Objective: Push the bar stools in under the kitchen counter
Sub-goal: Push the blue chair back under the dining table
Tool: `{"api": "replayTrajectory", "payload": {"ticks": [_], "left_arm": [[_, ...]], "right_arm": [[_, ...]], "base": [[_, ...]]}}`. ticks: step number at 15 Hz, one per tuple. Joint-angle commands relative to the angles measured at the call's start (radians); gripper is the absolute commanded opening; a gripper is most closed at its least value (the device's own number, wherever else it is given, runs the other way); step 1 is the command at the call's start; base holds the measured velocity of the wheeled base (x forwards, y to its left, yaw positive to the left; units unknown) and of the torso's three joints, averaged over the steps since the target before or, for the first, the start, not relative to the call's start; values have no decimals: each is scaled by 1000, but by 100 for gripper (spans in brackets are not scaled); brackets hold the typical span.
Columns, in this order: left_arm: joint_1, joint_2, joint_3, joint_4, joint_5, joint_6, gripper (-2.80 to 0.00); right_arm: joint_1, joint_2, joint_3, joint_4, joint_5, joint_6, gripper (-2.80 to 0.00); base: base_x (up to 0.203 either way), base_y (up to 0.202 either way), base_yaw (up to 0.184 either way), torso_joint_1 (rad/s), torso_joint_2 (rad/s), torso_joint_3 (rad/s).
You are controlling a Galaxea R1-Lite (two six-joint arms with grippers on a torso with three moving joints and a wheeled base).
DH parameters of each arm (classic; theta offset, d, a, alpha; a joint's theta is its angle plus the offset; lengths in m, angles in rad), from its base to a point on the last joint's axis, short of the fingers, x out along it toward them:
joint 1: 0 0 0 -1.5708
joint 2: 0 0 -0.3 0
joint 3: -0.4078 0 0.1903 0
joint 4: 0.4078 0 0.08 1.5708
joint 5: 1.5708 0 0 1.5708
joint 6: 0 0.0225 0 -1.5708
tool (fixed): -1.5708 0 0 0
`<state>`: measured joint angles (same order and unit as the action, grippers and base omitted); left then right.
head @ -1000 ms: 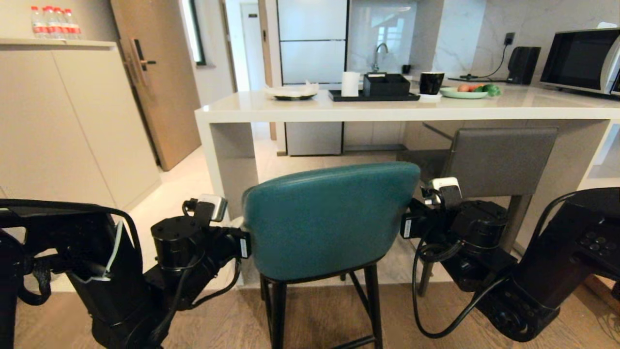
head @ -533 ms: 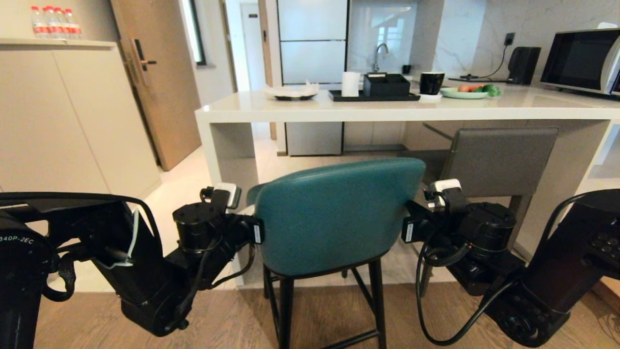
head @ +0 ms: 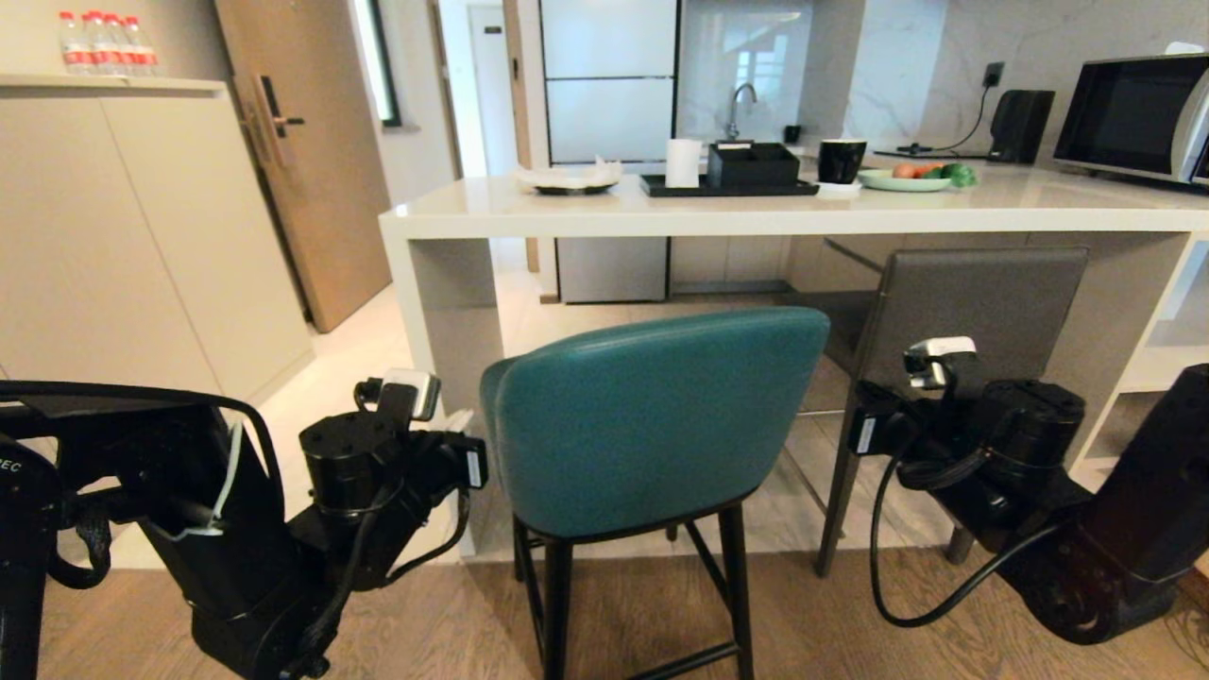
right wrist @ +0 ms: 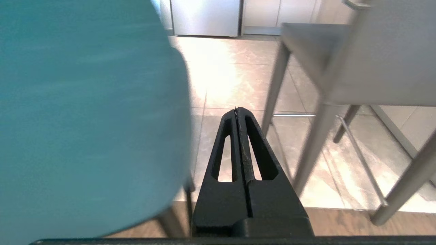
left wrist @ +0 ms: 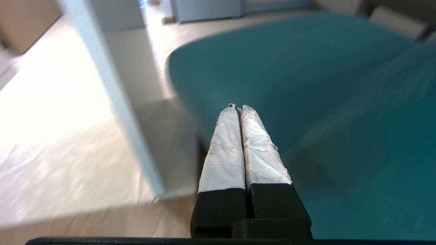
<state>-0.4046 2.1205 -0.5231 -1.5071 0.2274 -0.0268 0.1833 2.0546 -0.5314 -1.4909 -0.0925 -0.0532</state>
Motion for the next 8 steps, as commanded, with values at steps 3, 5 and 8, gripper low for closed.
{"api": "replayTrajectory", "payload": {"ticks": [3,5,8], "left_arm": [[-9,-20,95,-23,25,-15,-280],[-32,-15,66,-23,59,-16,-280],[-68,9,23,-23,124,-15,-280]], "right_arm": [[-104,2,-48,-5,89,30,-280],[-102,57,-130,0,143,33,-280],[-104,163,-284,24,235,60,-280]], "base": [[0,0,0,0,0,0],[0,0,0,0,0,0],[0,0,0,0,0,0]]}}
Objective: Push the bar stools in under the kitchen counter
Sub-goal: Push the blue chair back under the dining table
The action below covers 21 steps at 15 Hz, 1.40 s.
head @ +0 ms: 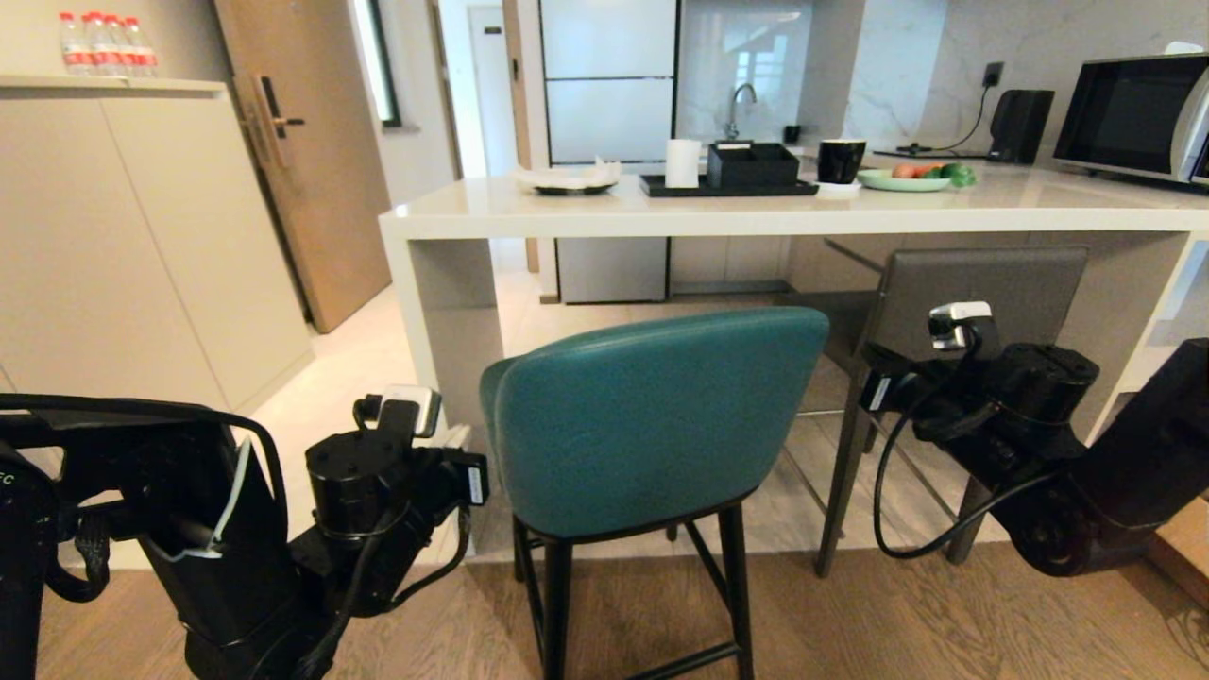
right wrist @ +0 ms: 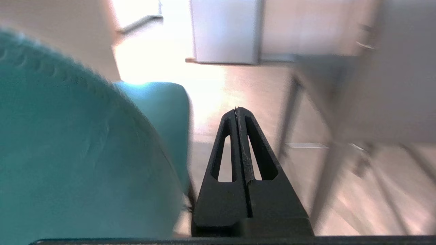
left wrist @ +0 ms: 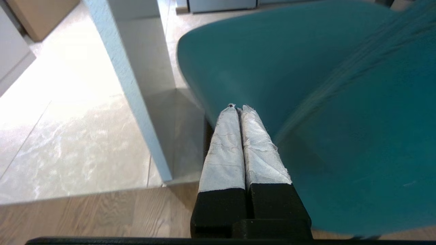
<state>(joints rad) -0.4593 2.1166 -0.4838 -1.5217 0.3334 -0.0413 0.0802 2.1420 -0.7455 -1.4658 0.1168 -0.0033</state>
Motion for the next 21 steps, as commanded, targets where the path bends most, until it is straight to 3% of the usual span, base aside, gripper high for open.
{"api": "replayTrajectory", "payload": {"ticks": [1,5,9,12,21], "left_arm": [[-19,17,-25,-8,42,-2,-280],[-56,31,-32,-8,53,-2,-280],[-89,114,-131,-8,82,0,-280],[-90,124,-192,31,86,0,-280],[-6,145,-430,255,63,2,-280]], "right_arm": [[-2,102,-113,20,68,35,-280],[-5,193,-257,98,161,57,-280],[39,233,-288,113,184,69,-280],[68,221,-275,104,196,110,-280],[113,203,-175,16,262,111,-280]], "base": [[0,0,0,0,0,0],[0,0,0,0,0,0],[0,0,0,0,0,0],[0,0,0,0,0,0],[0,0,0,0,0,0]]}}
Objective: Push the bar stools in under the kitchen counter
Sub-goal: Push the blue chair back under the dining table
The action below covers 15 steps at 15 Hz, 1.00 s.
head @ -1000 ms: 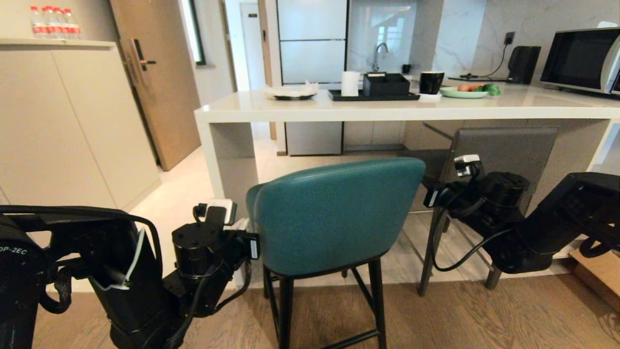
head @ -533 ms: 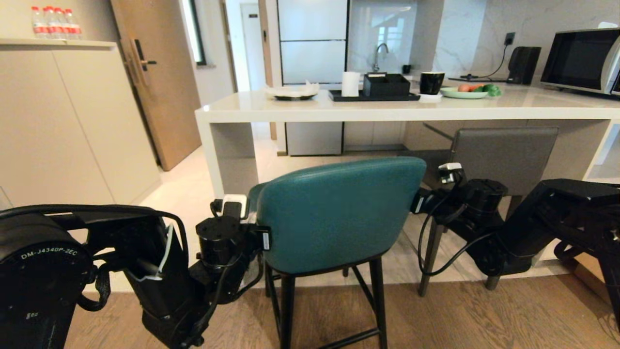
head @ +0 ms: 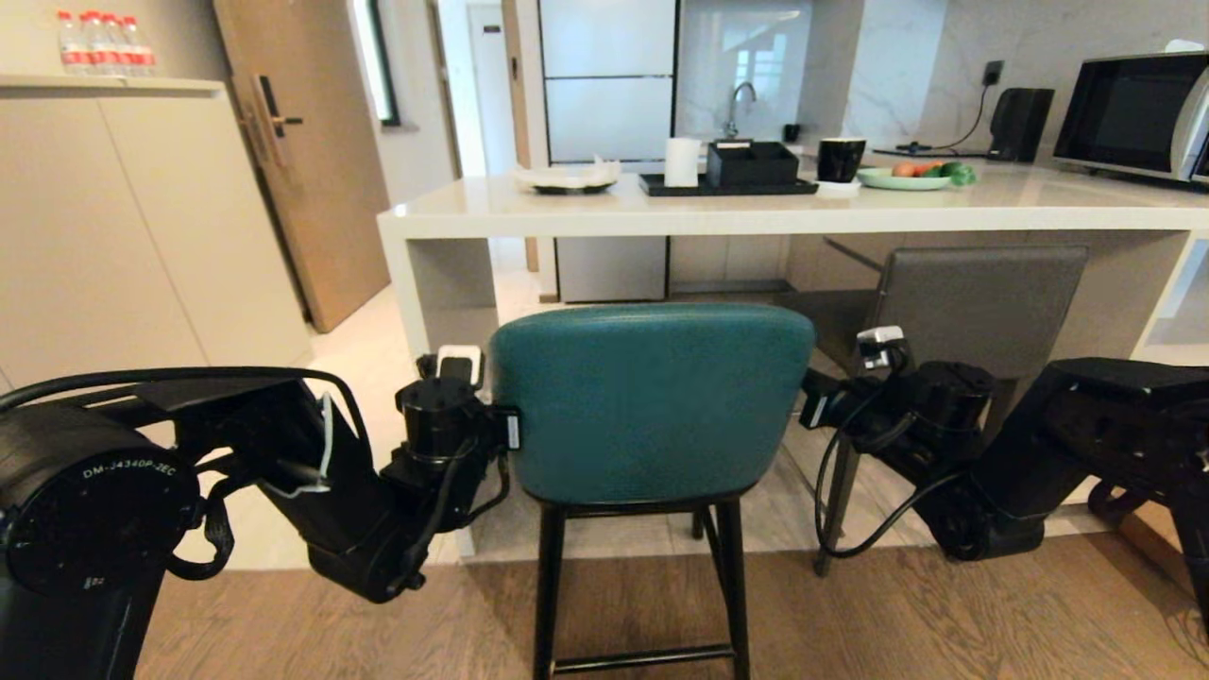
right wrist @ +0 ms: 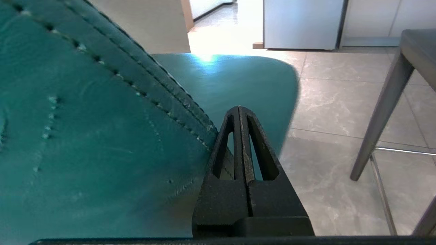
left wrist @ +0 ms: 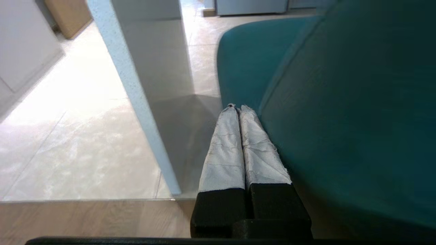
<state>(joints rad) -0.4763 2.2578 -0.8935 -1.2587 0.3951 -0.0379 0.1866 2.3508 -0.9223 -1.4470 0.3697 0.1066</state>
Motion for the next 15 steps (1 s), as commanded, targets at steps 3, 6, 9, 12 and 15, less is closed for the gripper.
{"api": "replayTrajectory", "payload": {"ticks": [3,6,9,12,15], "left_arm": [[24,11,-13,-15,1,-2,-280],[25,-4,33,-21,-4,-6,-280],[42,-25,53,-22,-84,-10,-280],[41,-30,45,-53,-126,-16,-280],[50,4,72,-217,-177,2,-280]], "right_arm": [[17,-21,2,-1,4,-1,-280],[15,-21,4,11,-45,0,-280],[16,-39,33,20,-221,-2,-280],[13,-105,114,27,-251,0,-280],[14,-133,118,59,-296,-1,-280]], "base": [[0,0,0,0,0,0],[0,0,0,0,0,0],[0,0,0,0,0,0],[0,0,0,0,0,0],[0,0,0,0,0,0]]}}
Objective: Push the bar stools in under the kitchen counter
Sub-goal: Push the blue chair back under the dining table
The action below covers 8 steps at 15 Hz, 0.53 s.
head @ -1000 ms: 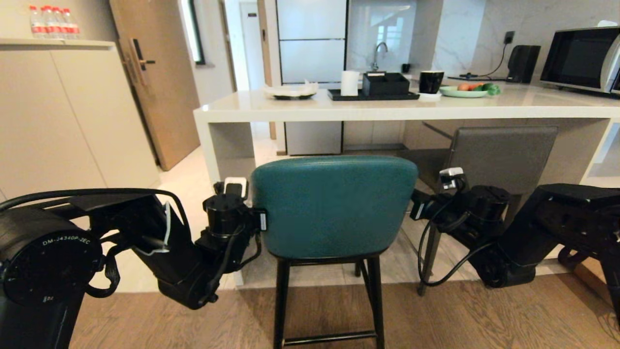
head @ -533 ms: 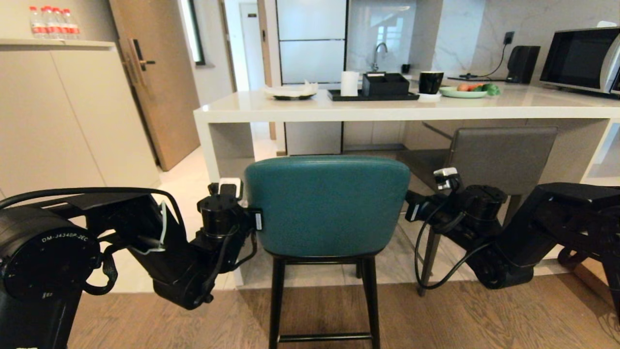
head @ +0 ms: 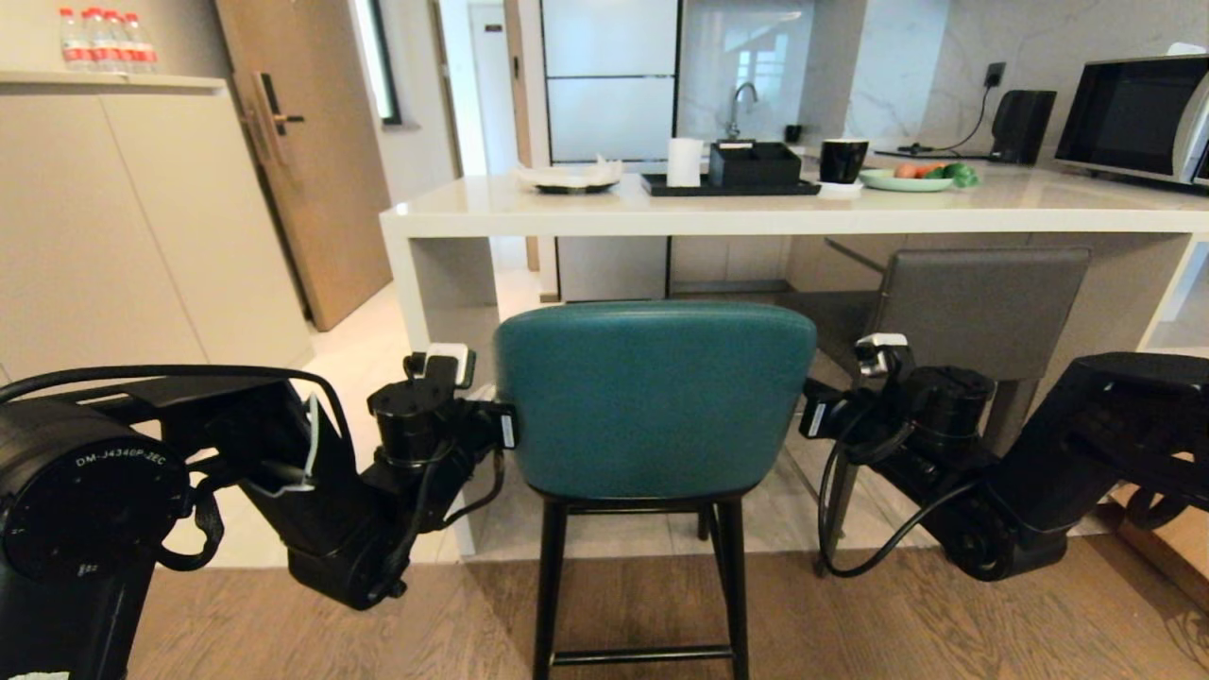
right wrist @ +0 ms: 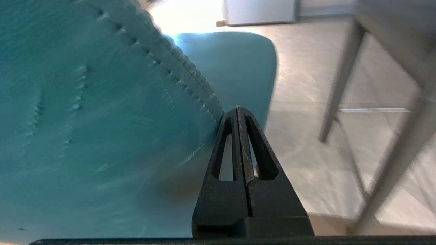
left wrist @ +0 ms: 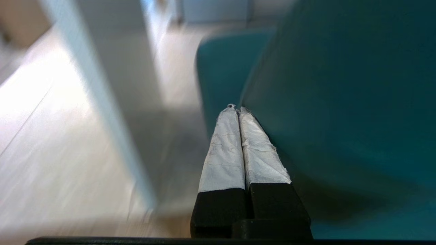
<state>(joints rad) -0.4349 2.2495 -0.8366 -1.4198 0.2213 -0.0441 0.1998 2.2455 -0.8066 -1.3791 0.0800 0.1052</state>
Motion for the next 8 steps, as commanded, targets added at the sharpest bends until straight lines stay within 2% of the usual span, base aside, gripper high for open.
{"api": "replayTrajectory", "payload": {"ticks": [1,4,8], "left_arm": [[16,15,35,-60,-6,16,-280],[42,-34,121,-93,-8,18,-280],[133,-156,369,-109,-9,15,-280]], "right_arm": [[1,-28,1,-9,-8,1,-280],[-1,-93,46,-8,-23,1,-280],[-25,-292,247,1,-36,3,-280]], "base": [[0,0,0,0,0,0],[0,0,0,0,0,0],[0,0,0,0,0,0]]}}
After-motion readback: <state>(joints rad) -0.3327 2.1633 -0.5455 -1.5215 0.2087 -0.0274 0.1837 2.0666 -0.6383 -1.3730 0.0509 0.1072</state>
